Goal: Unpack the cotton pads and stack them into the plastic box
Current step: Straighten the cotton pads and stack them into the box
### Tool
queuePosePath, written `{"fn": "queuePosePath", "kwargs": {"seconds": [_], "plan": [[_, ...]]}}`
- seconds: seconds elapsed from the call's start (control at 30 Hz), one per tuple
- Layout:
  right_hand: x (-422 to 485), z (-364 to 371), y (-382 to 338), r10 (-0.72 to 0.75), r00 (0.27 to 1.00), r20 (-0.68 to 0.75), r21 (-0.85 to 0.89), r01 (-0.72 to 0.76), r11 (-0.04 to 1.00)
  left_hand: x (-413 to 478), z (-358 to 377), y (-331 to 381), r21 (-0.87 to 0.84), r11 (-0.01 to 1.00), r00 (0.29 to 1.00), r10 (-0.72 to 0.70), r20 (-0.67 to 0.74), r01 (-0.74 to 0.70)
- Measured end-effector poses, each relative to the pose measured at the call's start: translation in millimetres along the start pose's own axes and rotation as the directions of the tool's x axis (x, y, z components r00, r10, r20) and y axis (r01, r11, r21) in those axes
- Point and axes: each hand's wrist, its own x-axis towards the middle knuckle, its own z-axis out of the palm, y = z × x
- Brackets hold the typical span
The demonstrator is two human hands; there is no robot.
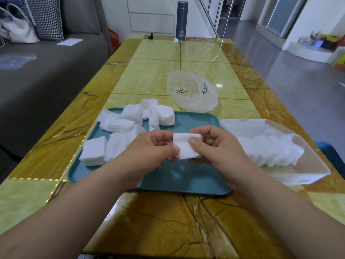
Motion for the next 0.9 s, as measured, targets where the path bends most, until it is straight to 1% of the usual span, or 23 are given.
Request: {"fn": "queuePosePath", "kwargs": {"seconds": [0.17, 0.27, 0.37, 0.43, 0.47, 0.57, 0.63, 0.73, 0.83, 0.9], "plan": [[0, 1, -1, -0.011, 1.0, -0.016, -0.014, 0.011, 1.0, -1, -1, 1, -0.023, 1.0, 1.0, -0.001, 0.011, 0.001], [0, 1, -1, -0.009, 1.0, -0.016, -0.011, 0.009, 1.0, -1, 1, 1, -0.024, 1.0, 1.0, -0.007, -0.009, 0.007], [-1, 1, -2, 0.008, 1.0, -0.018, 0.016, -0.008, 1.0, 0, 3, 0, -0.034, 0.998, 0.997, -0.063, -0.045, 0.062], [-1, 1, -1, 0.018, 0.999, -0.034, 0.025, -0.017, 1.0, -1, 4, 0, -0.067, 0.991, 0.993, -0.114, -0.036, 0.112], [0, 2, 0, 0.022, 0.999, -0.047, 0.019, -0.021, 1.0, -1, 5, -1, -0.051, 0.991, 0.992, -0.122, -0.03, 0.121], [1, 3, 0, 0.036, 0.997, -0.068, -0.007, -0.037, 0.999, -3, 8, -3, 0.032, 0.997, 0.996, -0.068, -0.057, 0.07], [-1, 3, -1, 0.078, 0.997, -0.026, 0.032, -0.077, 0.997, -2, 8, -4, 0.038, 0.999, 0.994, -0.022, -0.103, 0.026], [-3, 3, -2, 0.127, 0.991, 0.039, 0.04, -0.128, 0.991, -2, 7, -3, 0.058, 0.998, 0.989, 0.039, -0.146, -0.031], [-5, 5, -7, 0.207, 0.973, 0.107, 0.141, -0.221, 0.965, -3, 7, -3, 0.09, 0.992, 0.98, 0.098, -0.174, -0.084], [-7, 6, -10, 0.254, 0.951, 0.177, 0.206, -0.288, 0.935, -3, 8, -3, 0.125, 0.985, 0.972, 0.139, -0.188, -0.116]]}}
